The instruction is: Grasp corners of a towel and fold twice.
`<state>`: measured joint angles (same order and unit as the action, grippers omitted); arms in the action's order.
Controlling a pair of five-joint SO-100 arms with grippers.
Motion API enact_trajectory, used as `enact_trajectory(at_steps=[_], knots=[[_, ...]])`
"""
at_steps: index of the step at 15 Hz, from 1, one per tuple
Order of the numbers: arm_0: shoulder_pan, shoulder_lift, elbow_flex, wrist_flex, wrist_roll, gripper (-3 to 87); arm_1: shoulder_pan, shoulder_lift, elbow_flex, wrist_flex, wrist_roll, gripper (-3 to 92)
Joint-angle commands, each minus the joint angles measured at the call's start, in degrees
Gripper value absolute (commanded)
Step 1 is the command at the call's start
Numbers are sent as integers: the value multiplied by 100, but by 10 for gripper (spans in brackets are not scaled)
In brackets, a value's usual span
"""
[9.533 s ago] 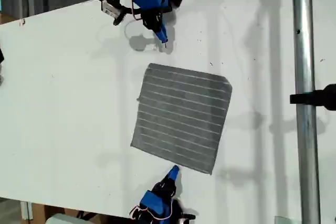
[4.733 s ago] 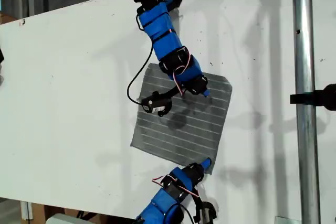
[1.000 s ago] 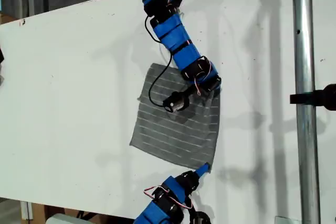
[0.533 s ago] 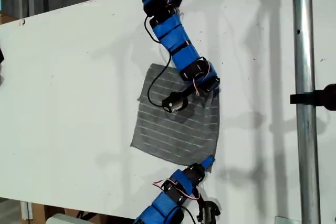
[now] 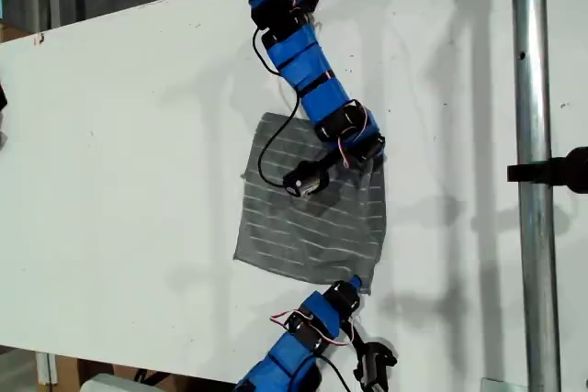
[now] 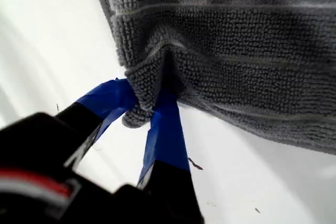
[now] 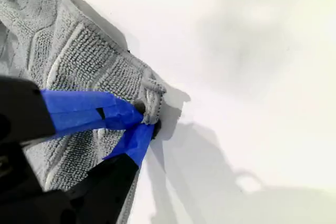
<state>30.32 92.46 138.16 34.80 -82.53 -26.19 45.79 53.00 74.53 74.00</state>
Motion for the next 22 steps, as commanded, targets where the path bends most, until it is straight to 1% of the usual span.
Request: enact_trajectory(at_steps=[1, 2, 3, 4, 5, 6, 7, 8, 9, 11, 13, 15, 17, 19, 20, 22], knots=[[53, 176, -53, 334, -44, 11, 88, 457, -53, -62, -9, -2], [53, 448, -299, 923, 18, -29, 97, 457, -53, -79, -26, -2], [44, 756, -642, 1573, 202, -29, 105, 466, -53, -105, -44, -2], [-9, 1072, -958, 2101, 404, -21, 123, 475, -53, -123, -53, -2], [-9, 1424, -1257, 2540, 483, 109, 123, 475, -53, -132, -62, -2], [35, 1811, -1582, 2918, 536, 275, 123, 475, -53, -132, -62, -2], [88, 2180, -1872, 3217, 642, 297, 105, 475, -53, -141, -62, -2], [123, 2443, -2004, 3445, 650, 293, 97, 475, -53, -141, -62, -2], [123, 2549, -1942, 3507, 580, 290, 97, 466, -53, -158, -62, -2], [123, 2470, -1635, 3349, 466, 292, 114, 466, -53, -158, -70, -2], [123, 2435, -1248, 2909, 396, 287, 105, 475, -53, -158, -70, -2], [70, 2215, -756, 2312, 272, 286, 114, 492, -53, -167, -79, -2], [62, 1415, -756, 1907, 202, 281, 114, 501, -53, -149, -79, -2], [53, 404, -1134, 1758, 132, 276, 114, 501, -53, -149, -88, -2], [35, 35, -1169, 1573, 88, 268, 105, 519, -53, -149, -88, -2], [53, -650, -1134, 1230, -62, 215, 79, 545, -53, -105, -88, -2]])
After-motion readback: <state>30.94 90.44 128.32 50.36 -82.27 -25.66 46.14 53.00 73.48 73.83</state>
